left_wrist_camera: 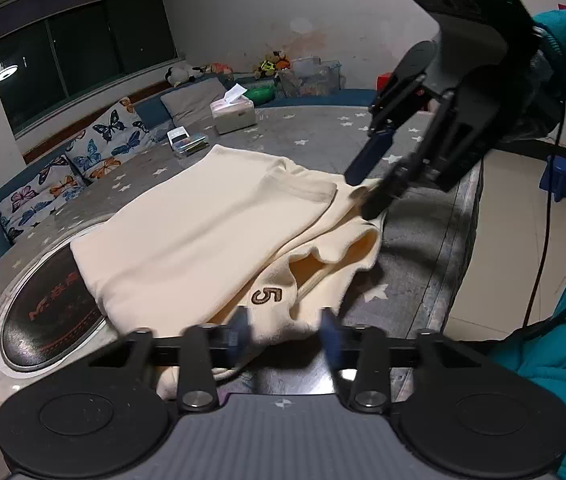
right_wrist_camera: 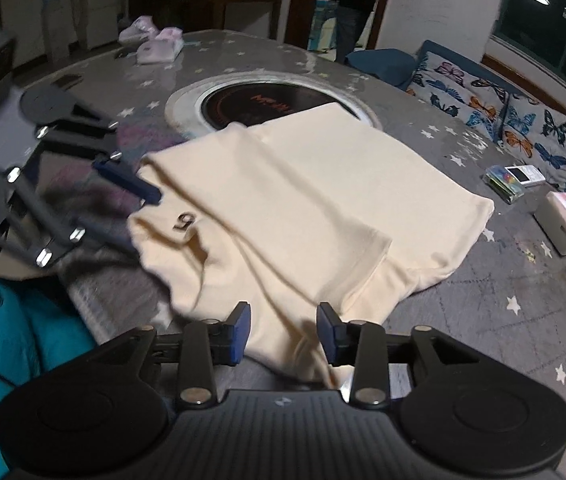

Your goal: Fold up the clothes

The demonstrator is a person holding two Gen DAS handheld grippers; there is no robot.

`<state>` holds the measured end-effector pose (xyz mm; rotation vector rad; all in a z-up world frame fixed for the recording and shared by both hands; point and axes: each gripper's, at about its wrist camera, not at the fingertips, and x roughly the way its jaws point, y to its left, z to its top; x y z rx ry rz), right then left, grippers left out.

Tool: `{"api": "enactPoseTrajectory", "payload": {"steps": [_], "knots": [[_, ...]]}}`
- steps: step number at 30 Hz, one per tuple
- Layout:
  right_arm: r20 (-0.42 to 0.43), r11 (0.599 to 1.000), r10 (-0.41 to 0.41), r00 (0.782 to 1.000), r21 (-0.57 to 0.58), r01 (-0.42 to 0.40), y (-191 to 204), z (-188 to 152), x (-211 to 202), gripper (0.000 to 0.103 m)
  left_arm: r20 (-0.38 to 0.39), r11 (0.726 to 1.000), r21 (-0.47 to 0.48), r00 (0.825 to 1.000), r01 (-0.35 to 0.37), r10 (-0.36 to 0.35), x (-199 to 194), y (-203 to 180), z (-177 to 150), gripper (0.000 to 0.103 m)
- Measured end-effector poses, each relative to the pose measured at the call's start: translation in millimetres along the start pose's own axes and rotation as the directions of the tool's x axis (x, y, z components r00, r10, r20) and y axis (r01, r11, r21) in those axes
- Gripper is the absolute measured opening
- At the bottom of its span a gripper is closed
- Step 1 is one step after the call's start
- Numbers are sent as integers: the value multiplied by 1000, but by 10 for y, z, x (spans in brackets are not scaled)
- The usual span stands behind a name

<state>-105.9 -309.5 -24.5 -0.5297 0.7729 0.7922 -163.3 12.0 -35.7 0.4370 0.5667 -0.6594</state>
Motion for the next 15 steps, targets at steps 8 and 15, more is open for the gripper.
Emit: {"api": "enactPoseTrajectory", "payload": {"steps": [8, 15], "knots": [[-5, 994, 7, 1000, -105, -8, 213, -119, -43, 48, 35, 995, -101, 999, 12, -8, -6, 181, 93, 10], [53, 994, 14, 999, -108, -8, 272, -67, 102, 45, 61, 981, -195, 998, 15, -3, 34, 383, 242, 10]]}}
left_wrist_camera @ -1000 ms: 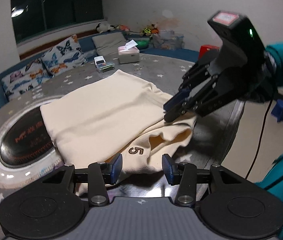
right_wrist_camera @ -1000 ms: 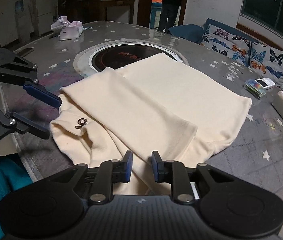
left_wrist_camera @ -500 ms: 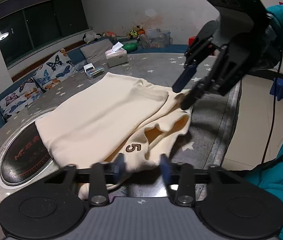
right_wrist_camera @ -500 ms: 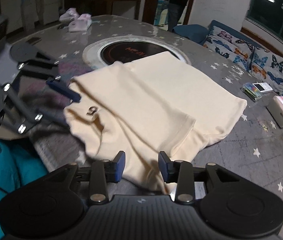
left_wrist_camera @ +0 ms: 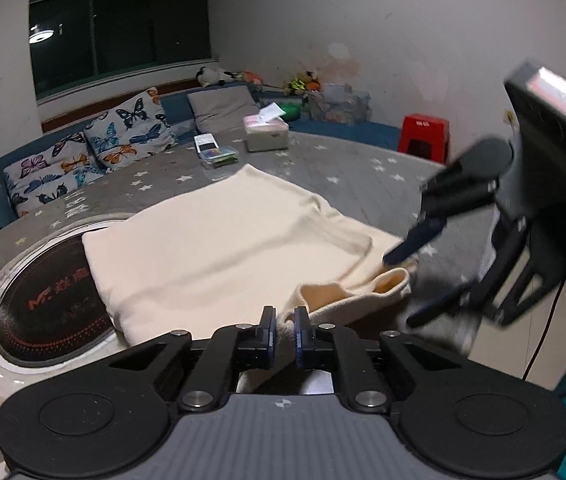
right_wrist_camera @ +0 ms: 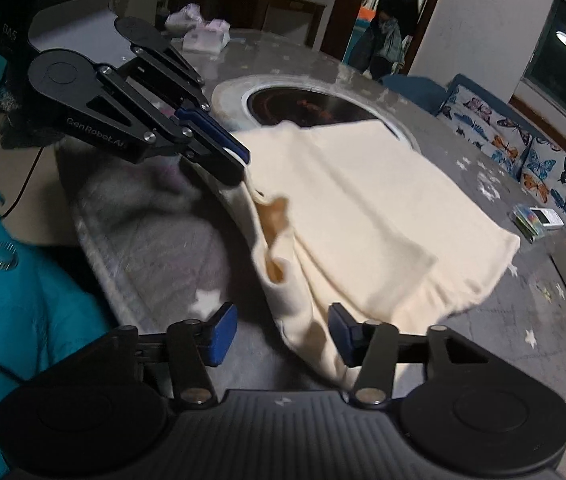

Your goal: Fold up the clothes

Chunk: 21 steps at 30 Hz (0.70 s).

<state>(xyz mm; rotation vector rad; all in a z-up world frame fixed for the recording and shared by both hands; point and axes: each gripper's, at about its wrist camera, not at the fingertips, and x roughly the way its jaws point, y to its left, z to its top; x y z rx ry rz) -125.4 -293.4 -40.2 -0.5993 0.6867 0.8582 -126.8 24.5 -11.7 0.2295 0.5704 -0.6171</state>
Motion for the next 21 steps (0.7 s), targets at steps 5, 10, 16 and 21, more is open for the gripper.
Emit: {"api": "enactPoseTrajectory", "payload": {"steps": [5, 10, 16, 21], "knots": [[32, 995, 0, 999, 101, -3, -198, 99, 61, 14, 1, 999, -41, 1000, -2, 2, -20, 75, -9, 17], [73, 985, -7, 997, 173, -6, -405, 185, 31, 12, -4, 999, 3, 999, -50, 50, -118, 69, -141, 47], [104, 976, -22, 994, 219, -1, -486, 195, 3, 12, -38, 988, 114, 994, -101, 106, -50, 44, -280, 50], [127, 968, -35, 991, 251, 2, -510, 180, -20, 11, -43, 971, 203, 989, -128, 140, 8, 45, -361, 43]]}}
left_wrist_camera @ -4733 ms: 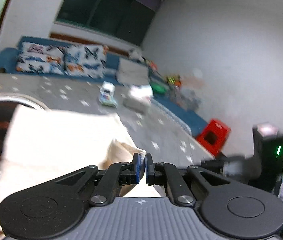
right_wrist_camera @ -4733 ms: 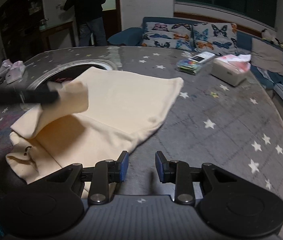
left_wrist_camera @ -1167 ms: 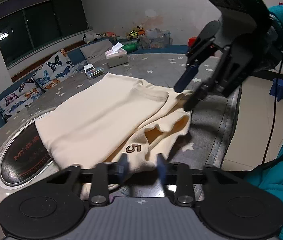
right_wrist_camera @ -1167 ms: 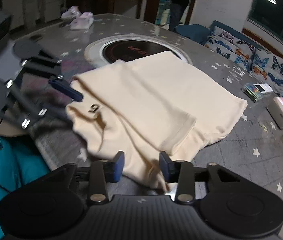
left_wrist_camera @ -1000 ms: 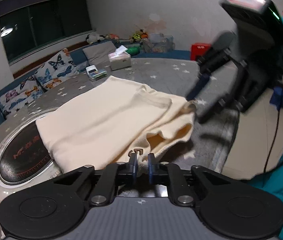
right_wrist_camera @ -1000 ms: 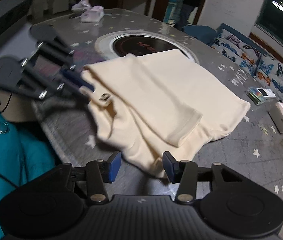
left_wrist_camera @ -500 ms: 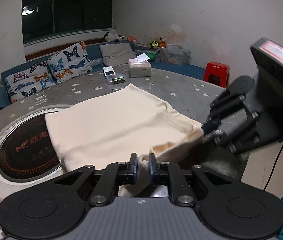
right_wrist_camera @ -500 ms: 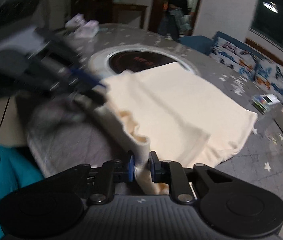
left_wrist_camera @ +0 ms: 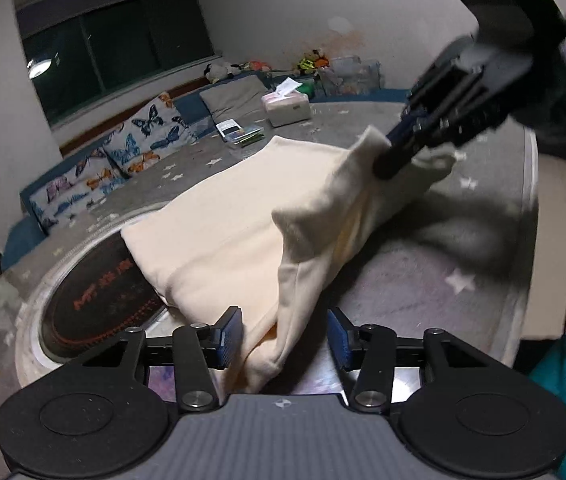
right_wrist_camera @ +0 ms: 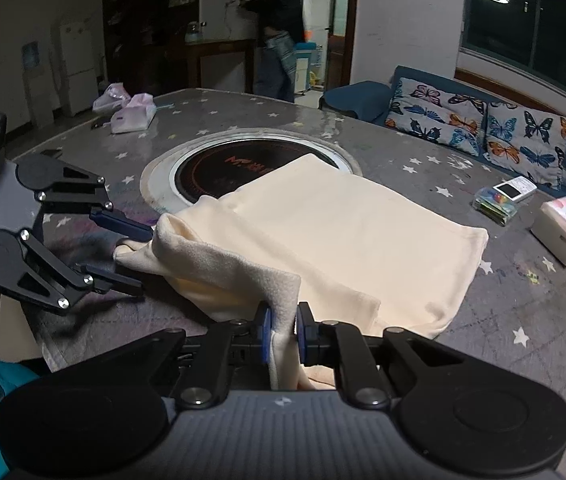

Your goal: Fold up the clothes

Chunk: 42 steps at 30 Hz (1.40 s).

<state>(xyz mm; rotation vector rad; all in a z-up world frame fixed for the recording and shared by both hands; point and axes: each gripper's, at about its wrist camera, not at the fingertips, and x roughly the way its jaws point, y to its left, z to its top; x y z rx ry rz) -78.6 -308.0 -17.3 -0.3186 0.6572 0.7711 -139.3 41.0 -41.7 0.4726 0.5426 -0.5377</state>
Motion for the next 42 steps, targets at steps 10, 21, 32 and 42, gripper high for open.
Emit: {"api": "enactPoseTrajectory", "payload": {"steps": [10, 21, 32, 42], "knots": [[67, 1000, -9, 998, 23, 7, 21, -1, -194, 9, 52, 999, -44, 998, 22, -19, -189, 70, 48, 6], [131, 999, -3, 991, -32, 7, 329, 15, -905, 9, 138, 993, -80, 988, 83, -71, -874, -70, 184, 6], [141, 998, -48, 989, -23, 52, 108, 298, -789, 9, 175, 991, -135, 985, 23, 1, -603, 244, 487, 6], [39, 994, -94, 995, 61, 91, -579, 663, 257, 9, 67, 977, -211, 996, -37, 52, 527, 832, 748, 6]]}}
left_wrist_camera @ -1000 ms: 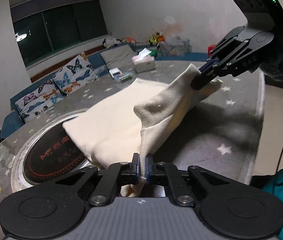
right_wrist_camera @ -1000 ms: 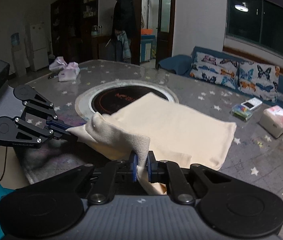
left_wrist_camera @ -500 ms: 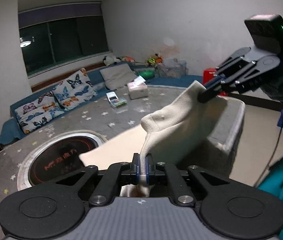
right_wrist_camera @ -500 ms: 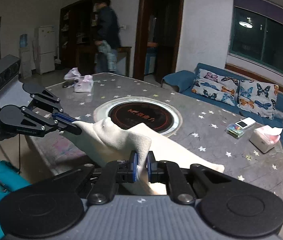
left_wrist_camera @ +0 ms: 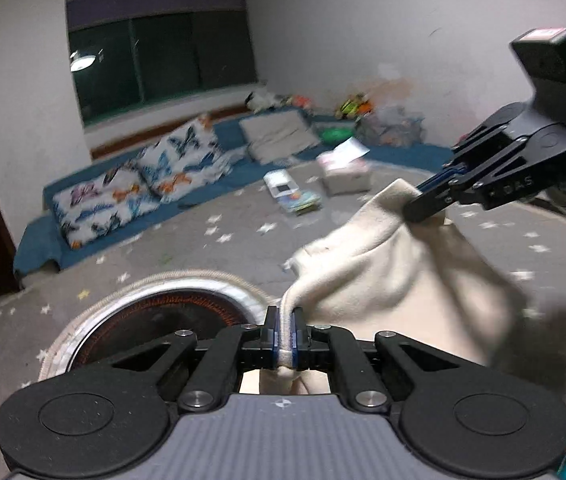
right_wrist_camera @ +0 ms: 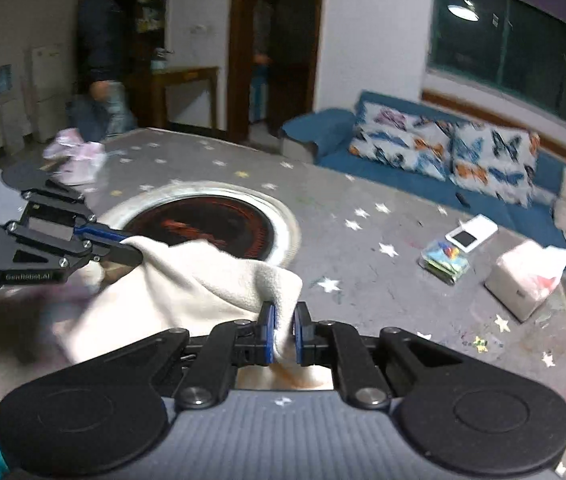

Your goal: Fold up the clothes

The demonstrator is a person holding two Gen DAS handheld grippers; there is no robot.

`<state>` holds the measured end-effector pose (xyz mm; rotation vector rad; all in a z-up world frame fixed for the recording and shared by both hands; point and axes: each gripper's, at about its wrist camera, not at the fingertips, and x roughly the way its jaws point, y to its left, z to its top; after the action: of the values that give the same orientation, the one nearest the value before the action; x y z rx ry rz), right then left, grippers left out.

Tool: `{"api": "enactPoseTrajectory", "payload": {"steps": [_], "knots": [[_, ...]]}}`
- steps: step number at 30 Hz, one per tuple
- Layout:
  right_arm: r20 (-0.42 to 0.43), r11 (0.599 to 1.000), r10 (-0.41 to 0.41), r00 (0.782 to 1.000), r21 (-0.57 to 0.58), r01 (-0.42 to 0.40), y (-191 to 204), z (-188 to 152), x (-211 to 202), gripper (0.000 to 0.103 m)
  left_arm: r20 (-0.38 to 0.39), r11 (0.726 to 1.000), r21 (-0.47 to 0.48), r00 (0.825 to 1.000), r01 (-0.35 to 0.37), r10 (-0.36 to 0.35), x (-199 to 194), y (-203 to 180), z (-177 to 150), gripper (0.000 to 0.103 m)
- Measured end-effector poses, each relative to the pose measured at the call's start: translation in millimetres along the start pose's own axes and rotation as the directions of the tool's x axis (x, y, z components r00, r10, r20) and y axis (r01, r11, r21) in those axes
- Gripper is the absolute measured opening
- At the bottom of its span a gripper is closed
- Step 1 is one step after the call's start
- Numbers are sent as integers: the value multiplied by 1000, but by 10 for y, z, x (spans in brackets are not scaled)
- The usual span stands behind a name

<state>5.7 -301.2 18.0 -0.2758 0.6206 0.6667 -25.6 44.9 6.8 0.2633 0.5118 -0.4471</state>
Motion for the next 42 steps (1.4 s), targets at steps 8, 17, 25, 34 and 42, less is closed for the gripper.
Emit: {"api": "enactPoseTrajectory", "payload": {"steps": [8, 17, 25, 34, 42], "knots": [[-96, 979, -75, 992, 184, 92, -319, -241, 757, 14, -131, 993, -99, 990, -59, 46, 696, 129, -159, 10], [-47, 974, -59, 997, 216, 67, -297, -342, 308, 18, -119, 988, -134, 991, -75, 59, 579, 156, -56, 19], [-90, 963, -28, 996, 266, 51, -378, -329, 490, 26, -80, 994, -106, 997, 2, -11, 512, -89, 117, 19], [-123, 969, 24, 992, 247, 7, -360, -268, 814, 25, -135, 996, -60, 988, 62, -70, 775, -255, 106, 19], [-91, 982, -52, 994, 174, 68, -253, -236, 823, 5, -161, 994, -97, 985, 49, -65, 904, -217, 111, 19]]}}
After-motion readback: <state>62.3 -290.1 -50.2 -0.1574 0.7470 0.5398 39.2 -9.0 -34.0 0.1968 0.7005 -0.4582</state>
